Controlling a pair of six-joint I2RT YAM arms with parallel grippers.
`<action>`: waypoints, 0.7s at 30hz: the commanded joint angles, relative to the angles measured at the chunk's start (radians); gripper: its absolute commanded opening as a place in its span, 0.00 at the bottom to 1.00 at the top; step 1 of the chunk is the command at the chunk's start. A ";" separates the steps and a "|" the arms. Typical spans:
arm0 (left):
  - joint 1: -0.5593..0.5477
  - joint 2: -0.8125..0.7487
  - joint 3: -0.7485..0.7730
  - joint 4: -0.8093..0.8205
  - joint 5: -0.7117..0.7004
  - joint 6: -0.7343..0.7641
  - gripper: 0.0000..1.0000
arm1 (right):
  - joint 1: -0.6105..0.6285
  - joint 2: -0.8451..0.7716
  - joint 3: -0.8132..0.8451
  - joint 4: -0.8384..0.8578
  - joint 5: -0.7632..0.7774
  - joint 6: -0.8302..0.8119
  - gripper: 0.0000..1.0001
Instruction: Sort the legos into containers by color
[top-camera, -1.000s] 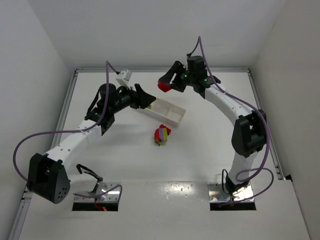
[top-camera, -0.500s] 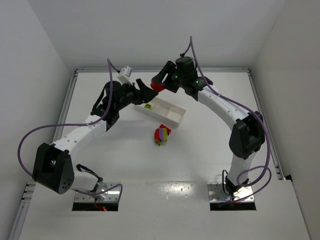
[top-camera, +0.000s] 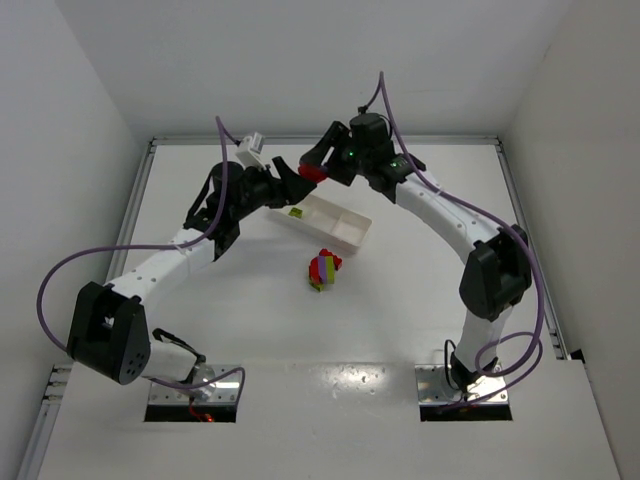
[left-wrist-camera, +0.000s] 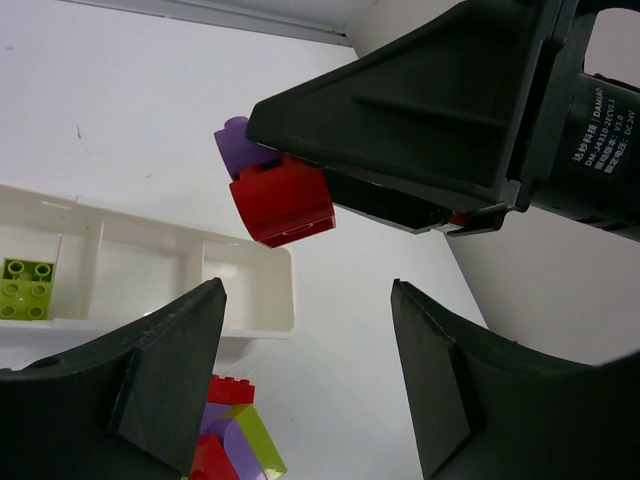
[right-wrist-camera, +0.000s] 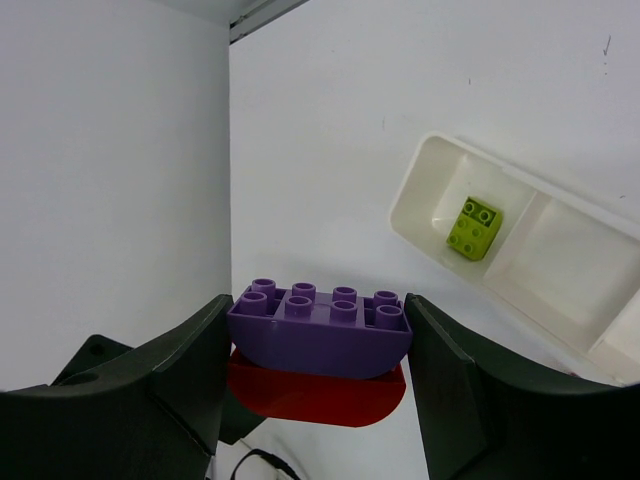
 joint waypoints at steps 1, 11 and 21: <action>0.005 -0.001 0.034 0.068 0.010 -0.004 0.73 | 0.014 -0.057 0.029 0.029 0.005 0.015 0.00; 0.005 0.009 0.034 0.079 -0.004 -0.013 0.73 | 0.033 -0.077 0.001 0.029 -0.004 0.026 0.00; 0.035 0.038 0.044 0.079 -0.035 -0.039 0.69 | 0.042 -0.097 -0.008 0.020 -0.004 0.017 0.00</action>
